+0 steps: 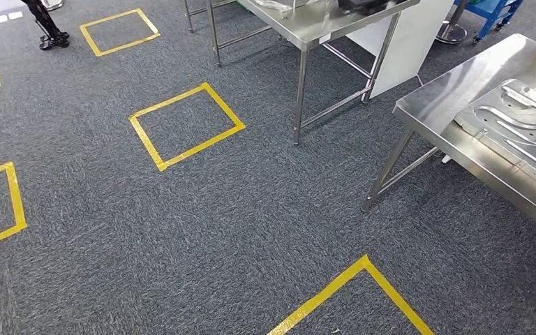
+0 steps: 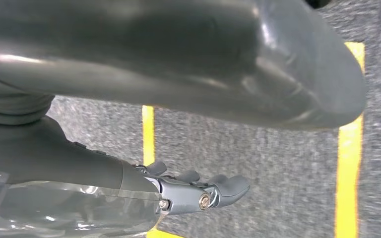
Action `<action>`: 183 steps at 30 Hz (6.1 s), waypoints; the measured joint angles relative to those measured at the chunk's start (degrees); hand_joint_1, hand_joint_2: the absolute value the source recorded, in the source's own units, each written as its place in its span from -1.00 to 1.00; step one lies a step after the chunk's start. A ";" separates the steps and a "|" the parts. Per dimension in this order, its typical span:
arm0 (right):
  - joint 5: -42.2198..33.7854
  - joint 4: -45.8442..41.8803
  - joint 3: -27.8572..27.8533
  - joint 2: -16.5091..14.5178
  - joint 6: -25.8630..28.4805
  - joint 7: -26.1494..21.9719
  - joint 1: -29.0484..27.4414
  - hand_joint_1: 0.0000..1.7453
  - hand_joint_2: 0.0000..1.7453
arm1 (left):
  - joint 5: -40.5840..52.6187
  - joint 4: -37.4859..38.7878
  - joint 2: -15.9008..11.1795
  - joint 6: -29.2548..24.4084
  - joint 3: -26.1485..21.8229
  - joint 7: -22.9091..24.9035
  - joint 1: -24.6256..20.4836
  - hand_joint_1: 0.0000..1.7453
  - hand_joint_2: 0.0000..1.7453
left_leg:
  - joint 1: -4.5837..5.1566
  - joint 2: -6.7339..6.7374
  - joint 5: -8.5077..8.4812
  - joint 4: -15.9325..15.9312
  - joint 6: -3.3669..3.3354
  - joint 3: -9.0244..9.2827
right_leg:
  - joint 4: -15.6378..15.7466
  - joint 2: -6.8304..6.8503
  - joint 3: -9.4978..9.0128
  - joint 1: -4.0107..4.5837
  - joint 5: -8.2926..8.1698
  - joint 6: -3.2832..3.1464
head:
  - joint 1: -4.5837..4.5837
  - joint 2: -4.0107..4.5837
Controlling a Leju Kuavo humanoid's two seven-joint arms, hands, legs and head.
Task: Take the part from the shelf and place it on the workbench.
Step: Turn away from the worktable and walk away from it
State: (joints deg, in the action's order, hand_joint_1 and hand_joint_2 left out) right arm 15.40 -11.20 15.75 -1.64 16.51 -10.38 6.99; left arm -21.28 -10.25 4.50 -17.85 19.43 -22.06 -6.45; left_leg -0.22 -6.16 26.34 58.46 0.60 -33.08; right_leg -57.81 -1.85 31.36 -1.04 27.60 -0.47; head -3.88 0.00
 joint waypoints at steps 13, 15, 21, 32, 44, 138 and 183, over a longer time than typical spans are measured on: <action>-1.05 0.21 -1.54 0.44 0.19 1.05 -2.29 -1.00 -1.00 | 6.62 -0.02 0.36 2.39 3.15 4.27 -1.51 -1.00 -1.00 | 0.52 9.72 -0.23 -0.72 -0.78 0.56 | 0.19 8.16 -1.61 0.90 1.48 0.65 | 0.01 0.00; -1.13 0.23 -1.82 0.43 0.34 0.79 -2.39 -1.00 -1.00 | 7.42 -0.02 0.45 2.58 3.98 4.73 -1.05 -1.00 -1.00 | 0.34 8.44 -0.55 -1.19 -1.46 0.71 | -0.41 7.82 -1.70 0.65 2.22 1.29 | 0.00 0.00; -0.56 0.38 -2.16 0.31 1.21 -0.36 -3.51 -1.00 -1.00 | 7.81 -0.02 0.80 2.45 5.26 5.42 -0.78 -1.00 -1.00 | 0.23 4.36 -0.90 -1.53 -2.43 0.77 | -16.27 2.11 6.21 0.19 9.02 1.90 | 0.01 0.00; 5.63 0.61 -0.76 0.65 1.30 2.25 -3.12 -1.00 -1.00 | 6.48 -0.05 1.62 2.35 5.27 5.78 -1.18 -1.00 -1.00 | 0.07 2.41 1.90 3.56 0.40 -1.85 | -0.36 0.63 0.06 -0.16 0.18 -0.58 | -0.01 0.00; 18.61 0.68 10.40 1.45 0.78 5.73 -1.53 -1.00 -1.00 | 7.22 -0.11 2.45 2.39 5.25 6.85 -2.06 -1.00 -1.00 | 0.86 8.83 -0.02 -0.57 -1.14 0.56 | -0.40 8.17 -1.12 1.16 1.34 0.28 | 0.01 0.00; 18.48 0.94 10.26 2.66 -1.78 10.45 -1.36 -1.00 -1.00 | 7.39 -0.17 3.43 3.06 3.34 7.59 -2.97 -1.00 -1.00 | 0.48 7.85 -0.74 -1.22 -1.81 1.06 | -1.96 6.89 0.23 0.65 1.31 1.54 | 0.03 0.00; 21.23 1.00 9.63 2.48 -0.75 10.30 -1.71 -1.00 -1.00 | -3.90 -0.28 4.32 11.42 -7.05 2.76 -0.98 -1.00 1.00 | 0.15 0.14 -0.73 -0.81 -0.63 0.70 | -0.46 -1.19 1.20 0.02 -1.05 1.13 | 0.03 0.00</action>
State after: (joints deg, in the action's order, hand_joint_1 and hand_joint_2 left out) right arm 36.63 -10.20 25.38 0.84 15.75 -0.09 5.28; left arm -25.18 -10.54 8.82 -6.43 12.38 -19.30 -7.42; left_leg -0.08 -6.02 25.61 57.65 -0.03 -32.39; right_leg -58.27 -3.05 32.56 -1.01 26.55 0.66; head -3.85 0.00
